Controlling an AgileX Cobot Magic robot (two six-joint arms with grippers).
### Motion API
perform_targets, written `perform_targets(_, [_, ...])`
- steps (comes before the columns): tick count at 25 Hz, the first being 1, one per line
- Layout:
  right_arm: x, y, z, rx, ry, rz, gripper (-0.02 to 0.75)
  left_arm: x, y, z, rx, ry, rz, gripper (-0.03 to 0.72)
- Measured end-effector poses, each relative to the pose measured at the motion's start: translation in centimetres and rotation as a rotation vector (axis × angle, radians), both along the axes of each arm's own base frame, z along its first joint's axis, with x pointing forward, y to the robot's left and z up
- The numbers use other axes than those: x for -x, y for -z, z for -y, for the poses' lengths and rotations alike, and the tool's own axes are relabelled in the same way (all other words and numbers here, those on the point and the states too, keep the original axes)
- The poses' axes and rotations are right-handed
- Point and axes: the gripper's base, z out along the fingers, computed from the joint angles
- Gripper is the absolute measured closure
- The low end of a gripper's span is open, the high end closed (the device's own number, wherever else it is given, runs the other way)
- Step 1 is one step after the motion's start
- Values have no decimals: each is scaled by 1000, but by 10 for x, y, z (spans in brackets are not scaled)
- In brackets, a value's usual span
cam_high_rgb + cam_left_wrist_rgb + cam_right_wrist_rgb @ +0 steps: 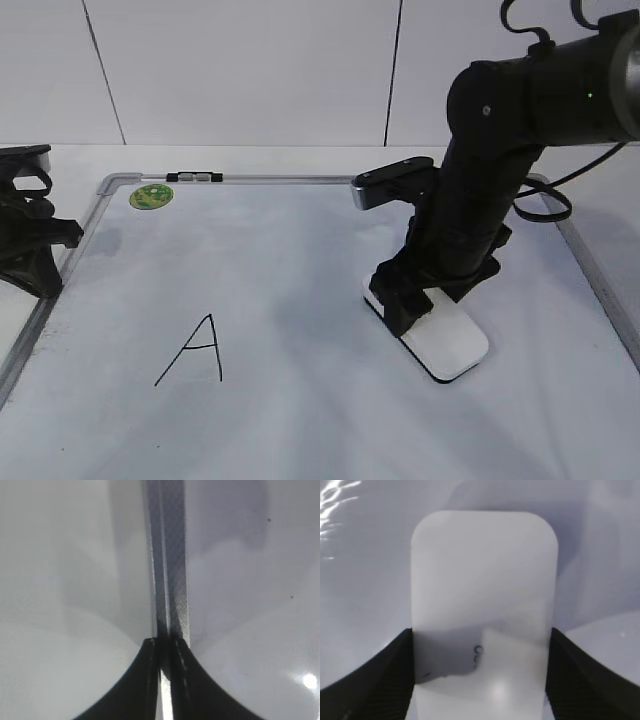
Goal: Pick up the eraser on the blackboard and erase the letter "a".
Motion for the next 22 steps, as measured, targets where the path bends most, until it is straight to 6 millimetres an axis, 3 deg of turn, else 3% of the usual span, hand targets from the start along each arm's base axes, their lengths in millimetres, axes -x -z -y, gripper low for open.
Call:
perform_targets(4, [10,0,-19,-2,-68,2,167,0,0,0,0,0,0,668])
perform_targets(8, [11,0,-19,12,-67,8,167,0,0,0,0,0,0,668])
perform_targets(12, [3,0,-4,31,19,11,167,0,0,0,2,-2,2,667])
perform_targets(18, [-22,0,47,50,171,19,167,0,0,0,2,-2,2,666])
perform_targets(22, [-25,-1,57,51,197,21,167,0,0,0,2,-2,3,666])
